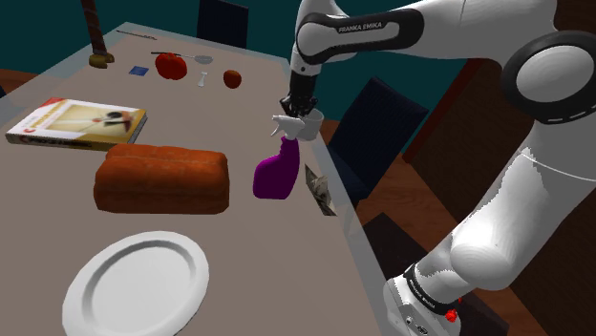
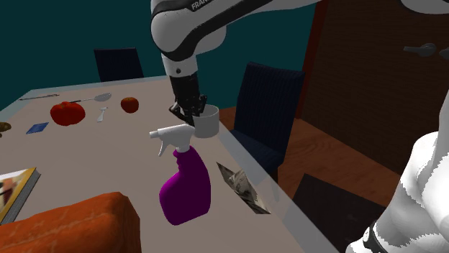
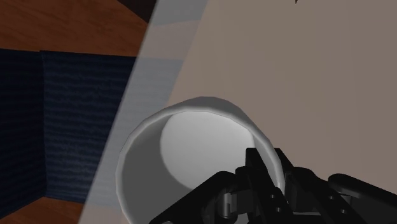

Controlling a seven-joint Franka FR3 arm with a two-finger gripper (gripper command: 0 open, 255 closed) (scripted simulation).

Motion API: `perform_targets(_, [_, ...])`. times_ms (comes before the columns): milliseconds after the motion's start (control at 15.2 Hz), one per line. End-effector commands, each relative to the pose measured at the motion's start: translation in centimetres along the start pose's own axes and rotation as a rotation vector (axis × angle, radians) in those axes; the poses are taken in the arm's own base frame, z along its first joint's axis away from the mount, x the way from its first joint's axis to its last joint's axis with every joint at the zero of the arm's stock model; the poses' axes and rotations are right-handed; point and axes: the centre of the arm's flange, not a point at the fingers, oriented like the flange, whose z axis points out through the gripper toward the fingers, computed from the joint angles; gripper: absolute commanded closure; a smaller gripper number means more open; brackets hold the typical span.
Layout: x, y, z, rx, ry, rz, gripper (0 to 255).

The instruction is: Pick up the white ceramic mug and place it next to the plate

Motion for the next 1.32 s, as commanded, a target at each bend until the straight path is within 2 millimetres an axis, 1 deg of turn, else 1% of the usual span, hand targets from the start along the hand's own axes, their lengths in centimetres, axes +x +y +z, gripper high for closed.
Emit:
perform_targets(0, [-0.1,0.0,-1.1,0.000,0.000,0.000,255])
perform_targets(990, [-0.8,0.5,-9.0,0.000,0.000,0.000,255])
perform_targets(1056, [-0.8,0.5,-9.3,0.000,0.000,0.000,255])
perform_targets(1254, [-3.9,-2.0,-9.2,0.000,0.000,0.000,255])
